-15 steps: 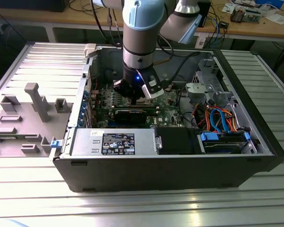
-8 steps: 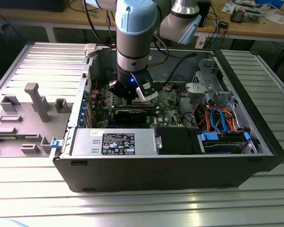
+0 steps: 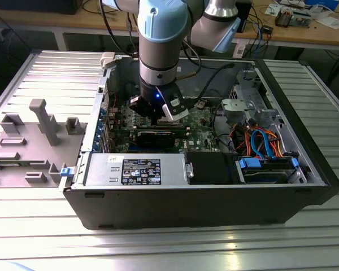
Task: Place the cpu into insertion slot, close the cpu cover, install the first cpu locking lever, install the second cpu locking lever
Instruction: 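Install the second cpu locking lever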
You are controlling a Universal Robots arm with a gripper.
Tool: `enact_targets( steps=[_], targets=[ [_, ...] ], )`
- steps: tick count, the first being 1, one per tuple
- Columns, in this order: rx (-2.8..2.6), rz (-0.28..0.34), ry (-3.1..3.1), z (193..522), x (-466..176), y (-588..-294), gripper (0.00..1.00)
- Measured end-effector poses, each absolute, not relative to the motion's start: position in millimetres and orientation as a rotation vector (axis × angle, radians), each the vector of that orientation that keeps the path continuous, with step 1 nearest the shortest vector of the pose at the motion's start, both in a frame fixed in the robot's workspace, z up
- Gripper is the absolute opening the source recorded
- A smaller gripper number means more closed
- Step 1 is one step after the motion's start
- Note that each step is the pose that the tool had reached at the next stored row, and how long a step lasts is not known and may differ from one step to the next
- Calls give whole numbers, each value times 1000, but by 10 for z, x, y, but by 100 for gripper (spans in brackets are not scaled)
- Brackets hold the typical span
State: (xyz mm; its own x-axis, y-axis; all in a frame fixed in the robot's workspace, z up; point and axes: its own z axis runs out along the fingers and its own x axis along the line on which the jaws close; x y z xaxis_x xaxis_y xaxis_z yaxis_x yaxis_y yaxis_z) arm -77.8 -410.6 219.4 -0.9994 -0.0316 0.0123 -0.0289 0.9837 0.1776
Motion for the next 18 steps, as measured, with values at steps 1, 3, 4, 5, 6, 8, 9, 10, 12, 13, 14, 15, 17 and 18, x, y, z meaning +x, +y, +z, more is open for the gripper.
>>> enact_targets(
  steps=[1,3,4,5,6,8,9,10,12,13,14,15,17,18],
  targets=[
    [47,-278,-3114,2194,-778,-4106,11],
    [48,-278,-3114,2194,-778,-4106,11],
    [47,-278,-3114,2195,-778,-4107,11],
    [48,-278,-3114,2194,-778,-4108,11],
    [48,-278,-3114,2194,-779,-4113,11],
    [48,-278,-3114,2194,-778,-4133,11],
    [48,-278,-3114,2194,-779,-4141,11],
    [48,-278,-3114,2194,-779,-4155,11],
    [47,-279,-3114,2194,-783,-4172,11],
    [47,-280,-3114,2193,-787,-4173,11],
    [47,-282,-3113,2192,-798,-4174,11],
    [48,-287,-3113,2187,-809,-4174,11],
    [48,-300,-3112,2162,-835,-4174,11],
    [48,-304,-3111,2154,-842,-4174,11]
  ],
)
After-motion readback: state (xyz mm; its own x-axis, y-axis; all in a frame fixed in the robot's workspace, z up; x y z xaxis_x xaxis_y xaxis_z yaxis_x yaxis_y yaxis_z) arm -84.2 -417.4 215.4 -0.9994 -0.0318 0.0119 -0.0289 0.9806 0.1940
